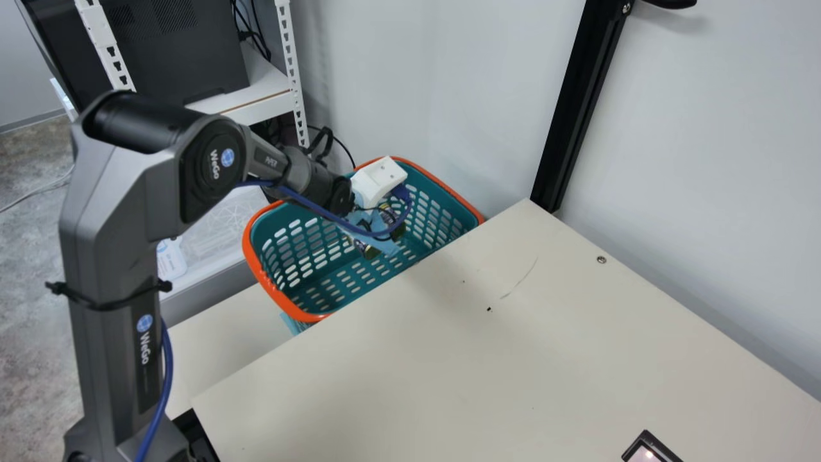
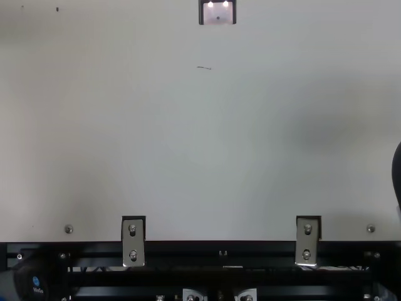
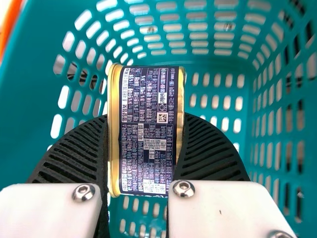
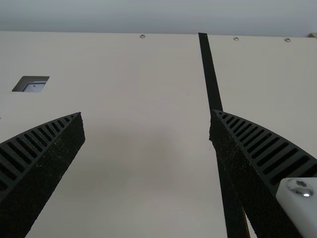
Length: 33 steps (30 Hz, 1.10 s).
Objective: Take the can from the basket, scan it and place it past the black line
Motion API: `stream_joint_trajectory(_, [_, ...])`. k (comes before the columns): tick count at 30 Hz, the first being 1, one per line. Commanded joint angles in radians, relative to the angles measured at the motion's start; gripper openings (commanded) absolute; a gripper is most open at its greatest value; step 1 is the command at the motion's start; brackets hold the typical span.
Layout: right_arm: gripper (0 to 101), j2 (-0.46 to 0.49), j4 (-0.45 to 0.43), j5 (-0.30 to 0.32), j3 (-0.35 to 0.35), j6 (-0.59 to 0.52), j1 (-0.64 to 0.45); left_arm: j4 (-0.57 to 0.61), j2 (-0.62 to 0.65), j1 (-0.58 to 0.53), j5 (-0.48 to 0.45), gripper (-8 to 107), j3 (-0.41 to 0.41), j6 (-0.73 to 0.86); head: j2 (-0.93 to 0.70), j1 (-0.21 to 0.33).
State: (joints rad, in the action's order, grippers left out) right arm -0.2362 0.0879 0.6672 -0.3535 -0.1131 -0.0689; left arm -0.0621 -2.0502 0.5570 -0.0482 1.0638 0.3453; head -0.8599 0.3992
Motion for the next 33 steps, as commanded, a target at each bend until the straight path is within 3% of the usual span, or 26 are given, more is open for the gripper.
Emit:
stream_joint_trajectory(1, [101,0.000,0.000,0.000,0.000,0.000,0.000,0.023,0.020,-0.008,-0.003,10,-0.003,-0.006,-0.037,0.037])
stream_joint_trajectory(20, [101,0.000,0.000,0.000,0.000,0.000,0.000,0.217,0.196,-0.046,-0.050,10,-0.021,-0.001,-0.037,0.037])
stream_joint_trajectory(33, [101,0.000,0.000,0.000,0.000,0.000,0.000,0.213,0.318,-0.046,-0.065,10,-0.050,-0.103,-0.037,0.037])
